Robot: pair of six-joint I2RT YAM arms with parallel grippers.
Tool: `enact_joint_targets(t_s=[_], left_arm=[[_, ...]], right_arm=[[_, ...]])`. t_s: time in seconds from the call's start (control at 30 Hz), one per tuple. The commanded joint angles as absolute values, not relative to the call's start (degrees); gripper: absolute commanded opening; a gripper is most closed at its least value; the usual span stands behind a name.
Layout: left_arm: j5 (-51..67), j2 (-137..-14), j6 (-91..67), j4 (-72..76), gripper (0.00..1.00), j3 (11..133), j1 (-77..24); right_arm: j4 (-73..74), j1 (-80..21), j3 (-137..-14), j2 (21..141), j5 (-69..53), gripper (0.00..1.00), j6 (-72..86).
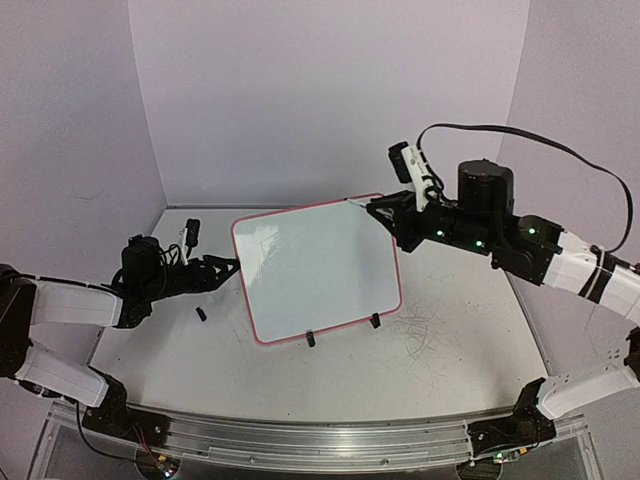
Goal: Write a sentence on the whiteboard
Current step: Hold the whiteboard at the center of the board.
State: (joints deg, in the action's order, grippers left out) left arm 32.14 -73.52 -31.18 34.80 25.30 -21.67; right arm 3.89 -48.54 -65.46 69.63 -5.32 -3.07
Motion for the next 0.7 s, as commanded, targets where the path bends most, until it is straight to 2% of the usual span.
enact_joint_targets(t_s=[0.0,0.4,0.67], left_arm=[[36.28,-75.66,-30.41,40.58,0.71,27.4,-21.37],[39.8,-79.9,-29.46,44.17,0.52,28.46,-20.95],[41.72,-82.23,-28.26,46.15,0.45,29.76,-20.85]], right_arm=[[2.06,-52.7,-71.38,75.6,-7.41,0.0,-7.47],[0.98,-58.04,-78.97,88.37,-7.67,0.0,-9.77],[1.02,-60.02,-86.24,97.16,-5.53,0.0,-11.16]])
